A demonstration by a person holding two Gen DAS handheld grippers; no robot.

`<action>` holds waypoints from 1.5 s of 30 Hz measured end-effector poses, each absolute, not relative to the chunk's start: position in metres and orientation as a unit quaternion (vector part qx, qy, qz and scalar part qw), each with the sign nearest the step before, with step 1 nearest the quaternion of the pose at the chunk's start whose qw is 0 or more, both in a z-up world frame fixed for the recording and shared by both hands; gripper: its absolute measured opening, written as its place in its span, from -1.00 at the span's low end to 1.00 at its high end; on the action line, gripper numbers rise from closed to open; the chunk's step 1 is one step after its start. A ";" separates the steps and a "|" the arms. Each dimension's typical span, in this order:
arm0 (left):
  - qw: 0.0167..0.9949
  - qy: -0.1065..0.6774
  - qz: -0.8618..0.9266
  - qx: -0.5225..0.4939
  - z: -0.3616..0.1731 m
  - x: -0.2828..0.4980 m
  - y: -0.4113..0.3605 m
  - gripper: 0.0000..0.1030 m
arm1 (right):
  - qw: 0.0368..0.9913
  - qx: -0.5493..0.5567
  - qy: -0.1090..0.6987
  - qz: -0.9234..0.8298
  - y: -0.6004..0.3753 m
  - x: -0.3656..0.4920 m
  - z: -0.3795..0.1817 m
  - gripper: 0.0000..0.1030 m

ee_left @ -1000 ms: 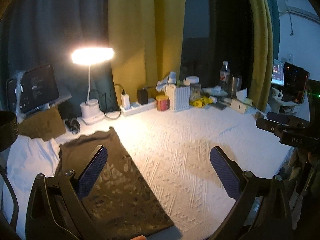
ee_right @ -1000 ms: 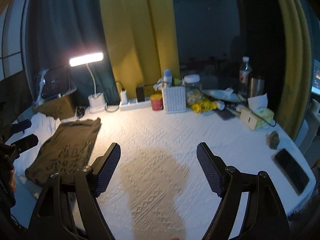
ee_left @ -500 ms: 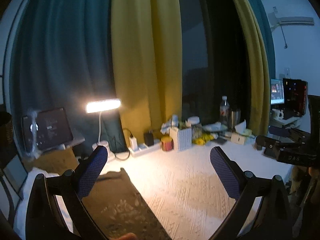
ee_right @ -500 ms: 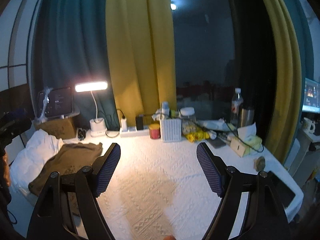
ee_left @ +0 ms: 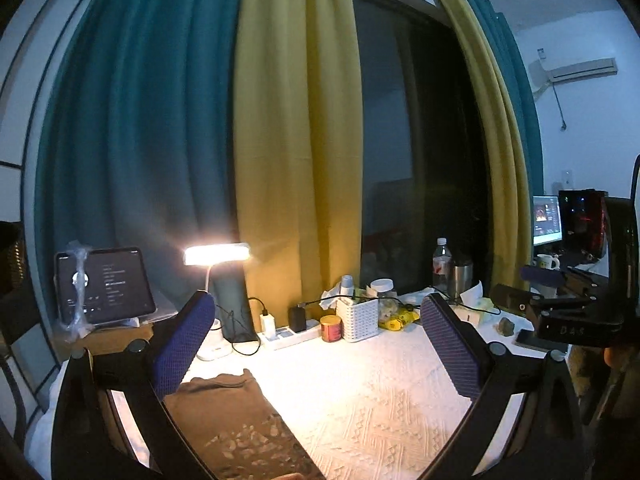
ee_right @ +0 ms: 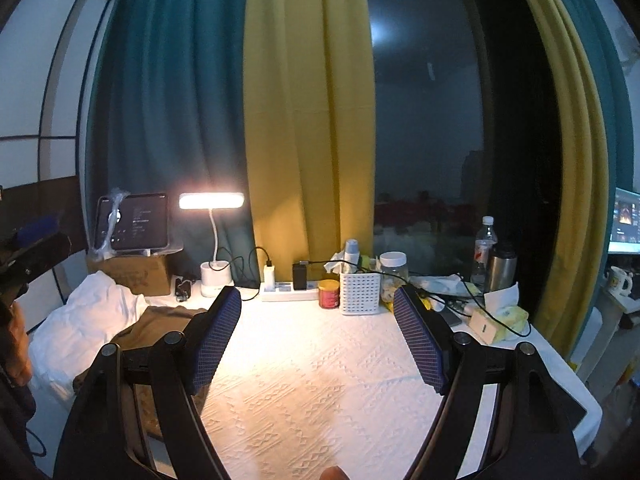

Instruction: Fold small clothes

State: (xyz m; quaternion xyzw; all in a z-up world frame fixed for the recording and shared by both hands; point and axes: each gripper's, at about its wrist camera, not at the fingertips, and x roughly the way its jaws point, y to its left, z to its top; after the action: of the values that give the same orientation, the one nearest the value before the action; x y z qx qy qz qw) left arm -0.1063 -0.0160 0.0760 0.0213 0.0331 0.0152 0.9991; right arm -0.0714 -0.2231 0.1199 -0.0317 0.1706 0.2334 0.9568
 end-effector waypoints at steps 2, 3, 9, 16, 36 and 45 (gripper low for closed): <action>0.999 0.039 0.024 0.021 0.073 -0.106 -0.016 0.97 | 0.956 -0.034 0.170 0.237 -0.220 -0.072 0.119 0.58; 0.998 0.043 0.029 0.023 0.071 -0.105 -0.015 0.96 | 0.956 -0.034 0.170 0.238 -0.219 -0.072 0.118 0.58; 0.998 0.050 0.035 0.020 0.066 -0.106 -0.014 0.96 | 0.954 -0.034 0.174 0.241 -0.214 -0.072 0.116 0.58; 0.998 0.052 0.031 0.019 0.064 -0.106 -0.015 0.96 | 0.955 -0.038 0.174 0.237 -0.213 -0.073 0.114 0.58; 0.998 0.059 0.024 0.022 0.062 -0.104 -0.020 0.96 | 0.957 -0.039 0.180 0.223 -0.223 -0.073 0.107 0.58; 0.998 0.054 0.027 0.028 0.062 -0.106 -0.021 0.96 | 0.958 -0.039 0.179 0.222 -0.224 -0.072 0.108 0.58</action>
State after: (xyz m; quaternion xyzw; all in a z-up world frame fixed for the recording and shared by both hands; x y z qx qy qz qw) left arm -0.1057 -0.0211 0.0622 0.0284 0.0536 0.0275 0.9978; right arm -0.0718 -0.2235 0.1077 -0.0389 0.1794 0.2222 0.9576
